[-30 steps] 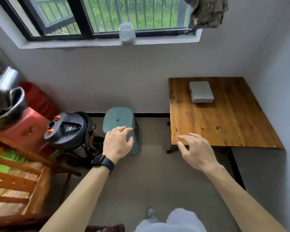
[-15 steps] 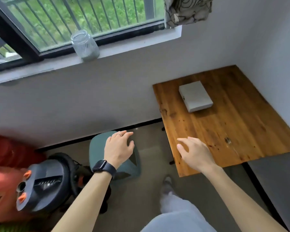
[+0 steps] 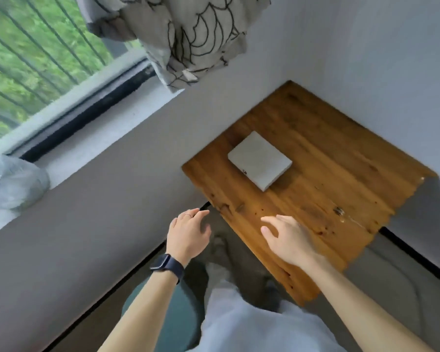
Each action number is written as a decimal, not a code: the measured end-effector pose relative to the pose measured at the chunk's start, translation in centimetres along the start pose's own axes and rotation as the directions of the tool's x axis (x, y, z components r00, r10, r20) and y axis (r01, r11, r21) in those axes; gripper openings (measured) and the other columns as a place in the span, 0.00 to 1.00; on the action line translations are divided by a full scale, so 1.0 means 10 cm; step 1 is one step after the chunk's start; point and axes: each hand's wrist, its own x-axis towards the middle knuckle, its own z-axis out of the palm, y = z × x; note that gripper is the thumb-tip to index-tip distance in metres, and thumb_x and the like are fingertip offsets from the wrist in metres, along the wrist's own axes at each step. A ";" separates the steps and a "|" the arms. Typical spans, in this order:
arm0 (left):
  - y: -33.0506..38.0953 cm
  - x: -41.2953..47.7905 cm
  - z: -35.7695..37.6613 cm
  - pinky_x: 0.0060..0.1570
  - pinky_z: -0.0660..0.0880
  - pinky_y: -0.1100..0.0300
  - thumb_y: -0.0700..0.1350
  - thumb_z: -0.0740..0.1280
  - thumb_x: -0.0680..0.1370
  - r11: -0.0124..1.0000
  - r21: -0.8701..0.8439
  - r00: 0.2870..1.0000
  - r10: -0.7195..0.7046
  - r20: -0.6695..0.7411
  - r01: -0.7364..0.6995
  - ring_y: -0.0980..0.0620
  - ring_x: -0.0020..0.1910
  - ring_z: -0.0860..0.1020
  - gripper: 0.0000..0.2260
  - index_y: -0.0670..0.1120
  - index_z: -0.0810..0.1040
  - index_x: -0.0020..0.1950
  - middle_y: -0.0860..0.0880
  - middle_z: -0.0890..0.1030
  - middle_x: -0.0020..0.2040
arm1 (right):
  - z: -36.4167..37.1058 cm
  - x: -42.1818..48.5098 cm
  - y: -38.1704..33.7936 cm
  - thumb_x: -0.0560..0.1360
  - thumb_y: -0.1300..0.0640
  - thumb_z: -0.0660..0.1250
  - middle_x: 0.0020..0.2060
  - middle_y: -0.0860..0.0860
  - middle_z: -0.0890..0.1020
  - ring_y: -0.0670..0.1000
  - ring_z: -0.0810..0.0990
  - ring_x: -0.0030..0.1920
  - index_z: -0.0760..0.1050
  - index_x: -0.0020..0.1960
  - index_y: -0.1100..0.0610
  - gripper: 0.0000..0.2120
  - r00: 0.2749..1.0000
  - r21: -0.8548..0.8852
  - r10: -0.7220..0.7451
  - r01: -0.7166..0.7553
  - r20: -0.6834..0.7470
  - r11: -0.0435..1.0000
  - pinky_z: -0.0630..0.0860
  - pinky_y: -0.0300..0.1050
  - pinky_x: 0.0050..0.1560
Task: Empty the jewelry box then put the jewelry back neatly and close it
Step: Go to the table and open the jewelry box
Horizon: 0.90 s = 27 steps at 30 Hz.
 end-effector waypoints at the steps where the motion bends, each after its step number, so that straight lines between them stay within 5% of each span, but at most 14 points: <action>1: -0.01 0.22 -0.01 0.63 0.74 0.49 0.52 0.58 0.78 0.998 0.012 0.998 0.056 0.017 -0.056 0.48 0.64 0.75 0.19 0.57 0.75 0.68 0.55 0.79 0.64 | 0.01 0.07 -0.03 0.82 0.41 0.55 0.71 0.45 0.72 0.49 0.68 0.72 0.70 0.71 0.43 0.20 0.999 0.015 0.036 -0.036 -0.013 0.999 0.70 0.49 0.68; 6: -0.07 1.30 -0.13 0.68 0.71 0.48 0.50 0.61 0.81 0.942 0.050 0.937 0.324 0.129 -0.333 0.49 0.69 0.73 0.18 0.56 0.73 0.71 0.55 0.76 0.69 | 0.12 0.55 -0.24 0.83 0.44 0.56 0.71 0.47 0.72 0.50 0.65 0.74 0.70 0.72 0.46 0.20 0.960 0.088 0.254 -0.245 -0.117 0.966 0.66 0.47 0.71; 10: -0.07 1.84 -0.34 0.73 0.63 0.49 0.49 0.60 0.81 0.894 0.078 0.880 0.415 0.232 -0.442 0.47 0.75 0.65 0.22 0.56 0.67 0.76 0.52 0.68 0.76 | 0.24 0.93 -0.42 0.82 0.47 0.59 0.70 0.47 0.73 0.50 0.67 0.71 0.71 0.71 0.49 0.20 0.915 0.159 0.347 -0.319 -0.206 0.934 0.66 0.46 0.69; 16: -0.06 2.61 -0.20 0.73 0.64 0.45 0.54 0.58 0.82 0.828 0.098 0.811 0.507 0.293 -0.553 0.43 0.77 0.61 0.24 0.58 0.59 0.79 0.50 0.59 0.80 | 0.43 1.67 -0.47 0.80 0.41 0.58 0.76 0.47 0.65 0.52 0.62 0.75 0.65 0.75 0.48 0.25 0.831 0.189 0.434 -0.391 -0.349 0.901 0.70 0.50 0.68; 27: 0.12 3.79 1.15 0.78 0.49 0.44 0.56 0.48 0.85 0.643 0.109 0.647 0.763 0.002 -0.758 0.48 0.81 0.46 0.23 0.57 0.54 0.81 0.50 0.51 0.82 | 1.35 2.79 0.31 0.75 0.34 0.62 0.81 0.53 0.50 0.56 0.44 0.80 0.51 0.80 0.44 0.39 0.723 -0.130 0.220 -0.394 -0.654 0.910 0.55 0.67 0.73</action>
